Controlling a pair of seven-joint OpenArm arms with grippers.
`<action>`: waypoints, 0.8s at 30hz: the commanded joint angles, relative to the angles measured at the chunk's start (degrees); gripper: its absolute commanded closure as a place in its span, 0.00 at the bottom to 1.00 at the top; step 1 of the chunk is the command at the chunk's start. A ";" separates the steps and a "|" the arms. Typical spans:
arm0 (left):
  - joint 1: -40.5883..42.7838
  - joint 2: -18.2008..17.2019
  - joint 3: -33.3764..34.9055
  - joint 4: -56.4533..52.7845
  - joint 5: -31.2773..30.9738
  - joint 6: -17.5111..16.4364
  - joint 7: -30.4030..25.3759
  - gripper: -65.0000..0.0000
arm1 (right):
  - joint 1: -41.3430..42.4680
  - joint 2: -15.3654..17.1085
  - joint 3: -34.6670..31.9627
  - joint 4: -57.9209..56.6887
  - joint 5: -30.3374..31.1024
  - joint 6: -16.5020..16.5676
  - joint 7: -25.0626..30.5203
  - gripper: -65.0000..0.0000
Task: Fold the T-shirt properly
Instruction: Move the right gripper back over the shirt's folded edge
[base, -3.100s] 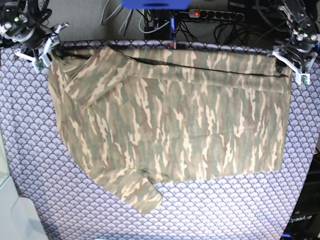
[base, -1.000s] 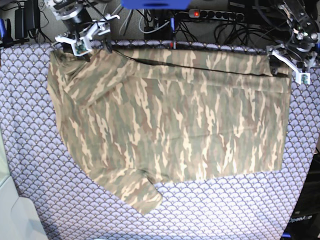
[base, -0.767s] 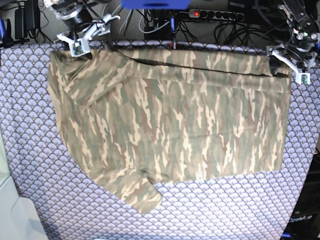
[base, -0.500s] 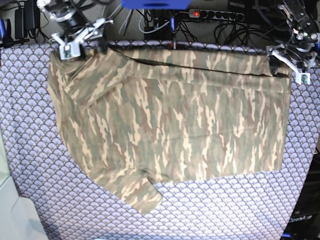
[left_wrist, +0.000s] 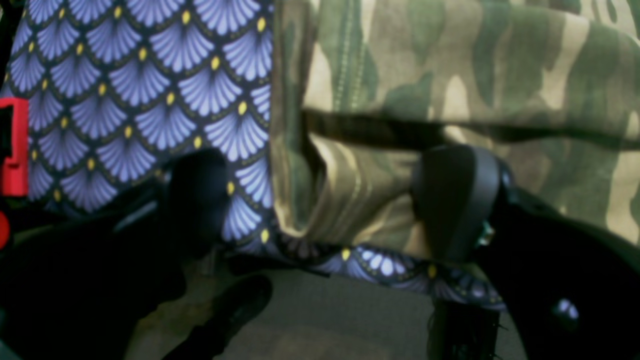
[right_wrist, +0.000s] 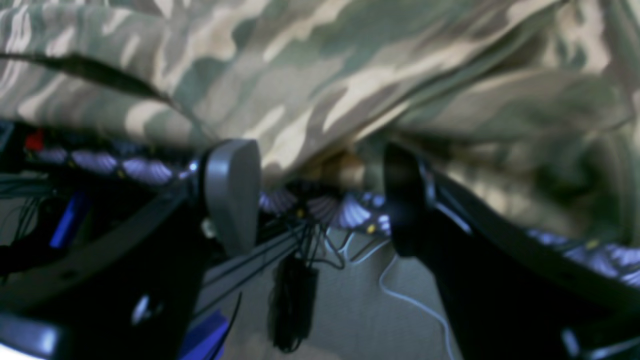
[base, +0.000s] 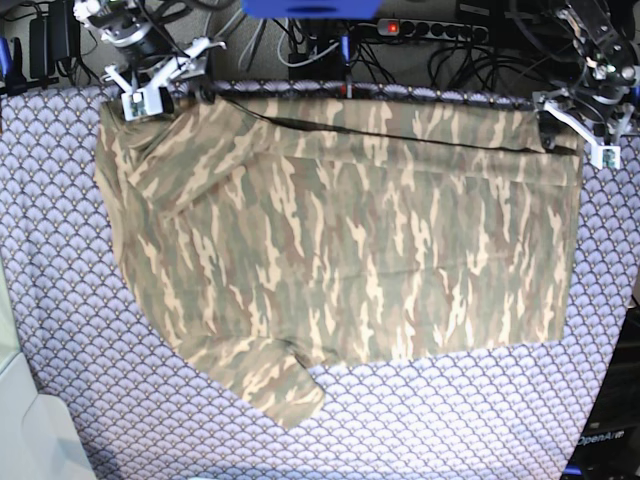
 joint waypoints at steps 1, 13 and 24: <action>-0.01 -0.33 0.02 0.58 0.22 -0.34 0.11 0.07 | 0.01 0.06 0.05 0.04 1.06 -0.03 1.20 0.39; -0.01 -0.33 0.02 1.02 0.22 -0.34 0.11 0.07 | 0.80 0.06 -3.12 -1.19 1.06 -0.03 1.20 0.40; -0.01 -0.42 -0.07 1.11 0.22 -0.30 0.11 0.07 | 2.65 0.06 -4.17 -1.28 1.06 -0.03 1.20 0.68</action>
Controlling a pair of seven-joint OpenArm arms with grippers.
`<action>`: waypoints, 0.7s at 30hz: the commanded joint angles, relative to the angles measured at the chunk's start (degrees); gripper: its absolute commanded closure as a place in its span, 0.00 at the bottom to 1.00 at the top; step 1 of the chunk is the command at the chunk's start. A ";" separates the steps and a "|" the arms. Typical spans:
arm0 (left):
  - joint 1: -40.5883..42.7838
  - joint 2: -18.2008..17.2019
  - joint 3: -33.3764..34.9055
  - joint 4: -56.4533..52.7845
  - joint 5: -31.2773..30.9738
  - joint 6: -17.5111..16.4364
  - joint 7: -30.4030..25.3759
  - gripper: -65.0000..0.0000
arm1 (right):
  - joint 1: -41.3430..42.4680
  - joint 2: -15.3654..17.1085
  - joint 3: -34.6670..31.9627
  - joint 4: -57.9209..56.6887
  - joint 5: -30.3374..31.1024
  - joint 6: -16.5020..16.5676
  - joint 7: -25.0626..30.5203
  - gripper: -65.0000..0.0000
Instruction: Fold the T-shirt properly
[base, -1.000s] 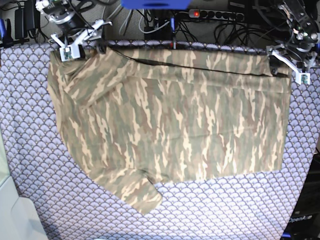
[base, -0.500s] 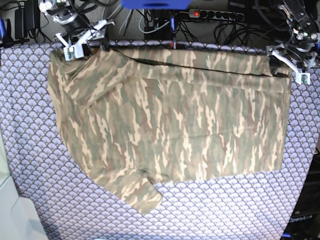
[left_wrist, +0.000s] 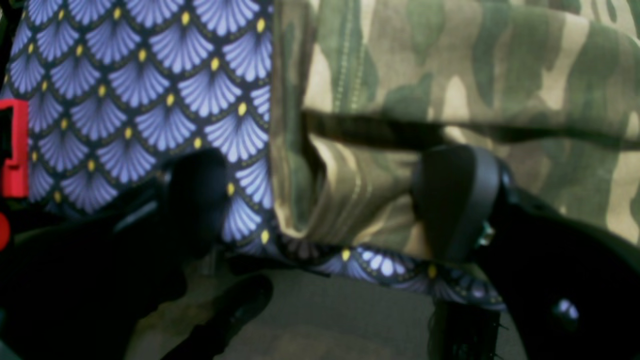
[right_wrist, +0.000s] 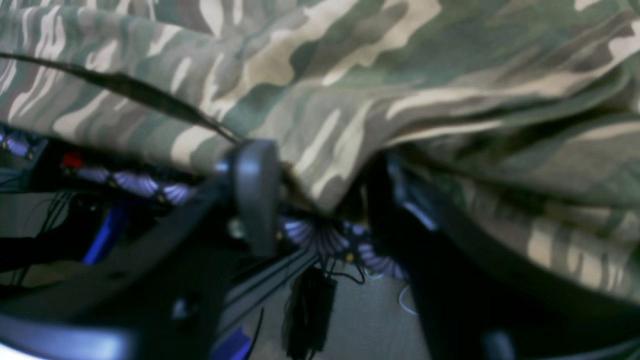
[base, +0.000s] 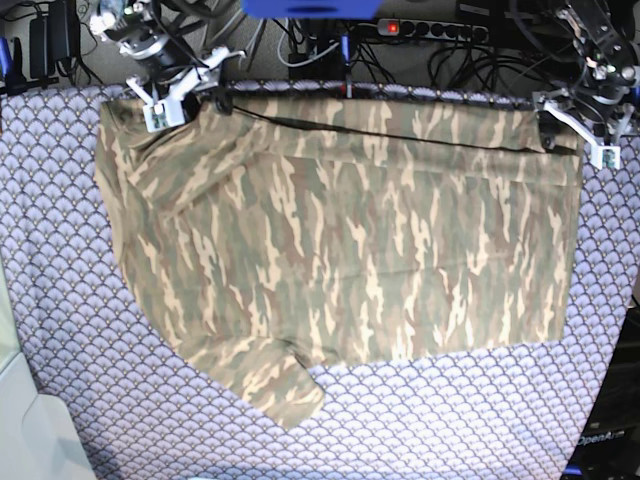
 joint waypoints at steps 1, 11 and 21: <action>-0.01 -0.42 -0.05 0.98 0.20 -0.30 0.09 0.07 | 0.60 0.06 0.07 0.99 0.97 -0.01 1.29 0.75; -0.10 -0.42 -0.05 0.98 0.20 -0.30 0.09 0.07 | 3.14 0.06 -0.19 0.99 0.80 -0.01 1.20 1.00; -0.10 -0.42 0.04 0.98 0.20 -0.30 0.09 0.07 | 13.96 1.63 -1.78 1.25 0.80 -0.01 -13.74 1.00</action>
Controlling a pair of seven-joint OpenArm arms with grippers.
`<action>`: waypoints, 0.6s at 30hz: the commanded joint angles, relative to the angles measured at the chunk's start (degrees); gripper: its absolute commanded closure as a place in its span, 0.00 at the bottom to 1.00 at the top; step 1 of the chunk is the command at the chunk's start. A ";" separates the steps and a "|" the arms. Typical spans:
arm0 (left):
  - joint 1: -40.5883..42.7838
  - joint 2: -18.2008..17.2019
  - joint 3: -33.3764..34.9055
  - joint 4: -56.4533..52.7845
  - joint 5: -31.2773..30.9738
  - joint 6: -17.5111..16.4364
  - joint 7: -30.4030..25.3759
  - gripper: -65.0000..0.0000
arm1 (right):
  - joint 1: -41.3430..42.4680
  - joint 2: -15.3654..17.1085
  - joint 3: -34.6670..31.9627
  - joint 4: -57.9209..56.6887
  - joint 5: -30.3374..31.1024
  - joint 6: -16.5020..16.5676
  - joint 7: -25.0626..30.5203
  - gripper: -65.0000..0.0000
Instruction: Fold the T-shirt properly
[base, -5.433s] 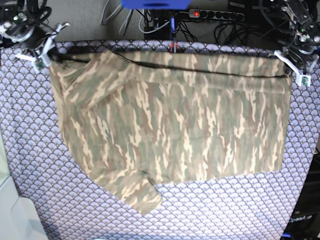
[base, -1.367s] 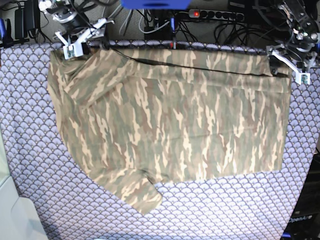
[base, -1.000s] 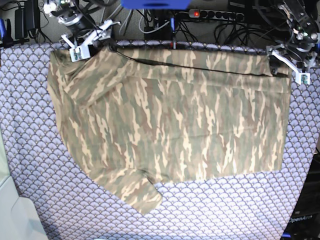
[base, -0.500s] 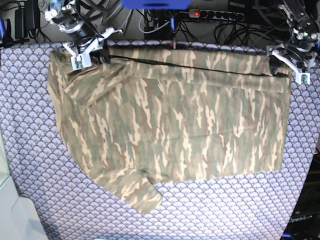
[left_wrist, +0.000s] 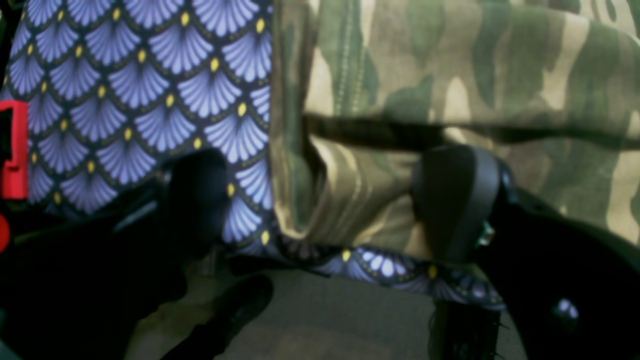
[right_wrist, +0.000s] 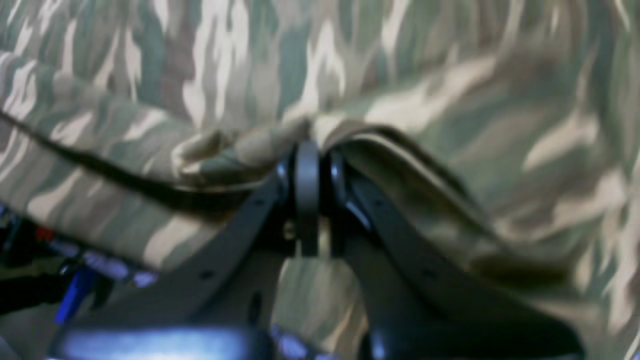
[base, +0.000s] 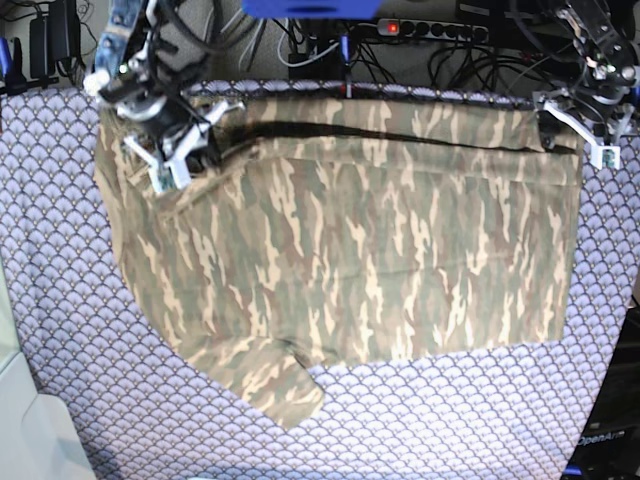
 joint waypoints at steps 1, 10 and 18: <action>-0.10 -0.42 0.02 0.91 0.07 -0.27 0.07 0.07 | 0.61 0.52 -0.71 1.21 1.17 -0.01 0.20 1.00; -0.10 -0.50 0.02 0.91 0.07 -0.27 0.07 0.07 | 6.41 3.68 -8.71 1.12 1.17 -0.01 -3.93 1.00; -0.10 -0.50 0.02 0.91 0.07 -0.27 0.16 0.07 | 9.13 5.18 -13.54 0.60 1.17 -0.01 -3.85 1.00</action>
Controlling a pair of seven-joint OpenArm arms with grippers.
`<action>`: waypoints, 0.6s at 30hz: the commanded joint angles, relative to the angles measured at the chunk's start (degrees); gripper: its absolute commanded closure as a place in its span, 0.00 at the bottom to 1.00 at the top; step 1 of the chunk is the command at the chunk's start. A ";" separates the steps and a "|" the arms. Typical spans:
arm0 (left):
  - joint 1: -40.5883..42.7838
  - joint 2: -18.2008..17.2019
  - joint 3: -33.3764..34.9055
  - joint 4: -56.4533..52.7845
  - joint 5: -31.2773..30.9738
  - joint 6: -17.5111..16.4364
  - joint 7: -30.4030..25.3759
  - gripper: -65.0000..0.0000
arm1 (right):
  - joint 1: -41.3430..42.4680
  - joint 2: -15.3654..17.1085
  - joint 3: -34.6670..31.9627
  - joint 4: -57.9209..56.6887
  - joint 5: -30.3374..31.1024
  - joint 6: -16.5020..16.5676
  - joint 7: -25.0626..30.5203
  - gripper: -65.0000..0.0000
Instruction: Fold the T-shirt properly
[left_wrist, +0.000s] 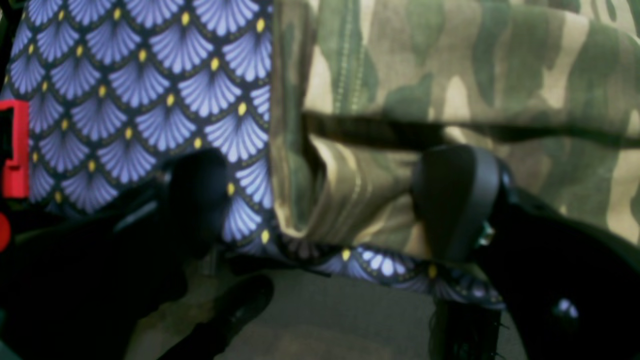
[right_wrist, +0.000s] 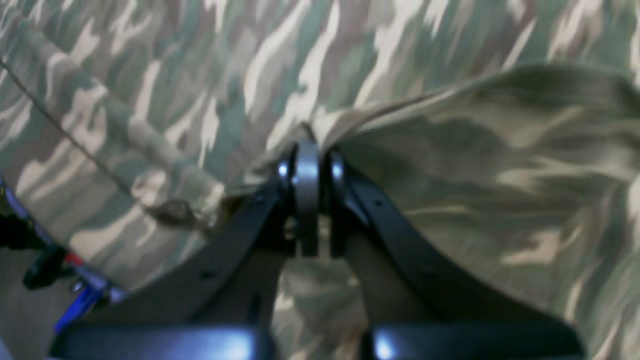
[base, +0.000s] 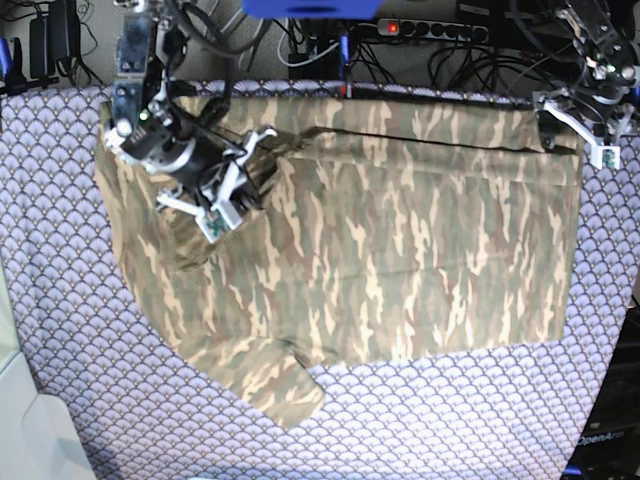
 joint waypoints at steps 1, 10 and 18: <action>-0.10 -0.48 -0.03 0.83 0.04 -0.30 0.16 0.07 | 0.81 -0.02 0.07 0.88 1.08 -0.01 1.01 1.00; -0.01 -0.74 -0.03 0.83 0.04 -0.30 0.25 0.07 | 4.24 0.68 0.42 -3.25 1.08 -0.01 0.83 1.00; -0.01 -0.74 -0.03 0.91 0.04 -0.30 0.07 0.07 | 4.24 0.59 0.16 -3.95 1.08 -0.01 0.92 0.97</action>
